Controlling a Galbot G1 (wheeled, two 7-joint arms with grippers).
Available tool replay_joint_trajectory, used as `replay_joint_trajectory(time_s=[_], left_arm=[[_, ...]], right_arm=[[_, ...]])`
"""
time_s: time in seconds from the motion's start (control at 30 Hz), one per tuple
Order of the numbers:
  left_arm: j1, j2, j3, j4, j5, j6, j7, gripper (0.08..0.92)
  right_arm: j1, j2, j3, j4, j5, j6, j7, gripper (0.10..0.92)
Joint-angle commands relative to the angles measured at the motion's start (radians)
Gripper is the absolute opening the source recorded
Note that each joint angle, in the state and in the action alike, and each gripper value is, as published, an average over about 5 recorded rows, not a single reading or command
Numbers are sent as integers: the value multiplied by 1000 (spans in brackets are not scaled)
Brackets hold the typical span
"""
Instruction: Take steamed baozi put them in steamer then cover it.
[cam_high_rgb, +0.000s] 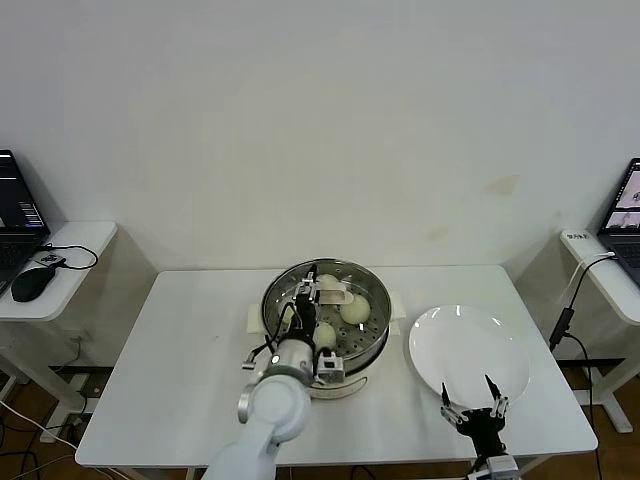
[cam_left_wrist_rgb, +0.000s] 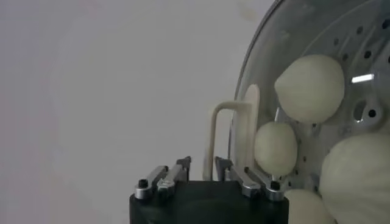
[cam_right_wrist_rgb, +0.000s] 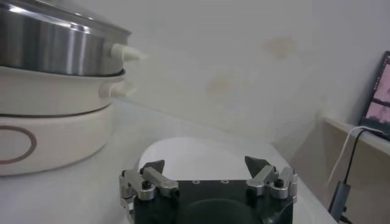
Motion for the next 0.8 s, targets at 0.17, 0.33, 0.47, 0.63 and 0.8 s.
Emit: replay_joint_trajectory(time_s=[0.17,0.33,0.47,0.63,0.8], left_arm=[[372,178,-136,-390,-316,-80,-124,685],[582,214,-281,-492,-715,-178,-303,803],[629,194,-401,-452,-1216,-322,-467,821],[640,228,-507,-357,-1594,-332,-528,823],[714,221,-531,-302,-1696,-373,-525,823]], right_arm=[[-6,-20,6,-7,18,4,-4,823],[-31,-68,14,-1,70,18,-7,823],[-29,-96,13,-2,108,23,-12,823],[-29,-96,-4,5,126,11,-16,823],[-61,-114,-1,34,172,18,-25,823]])
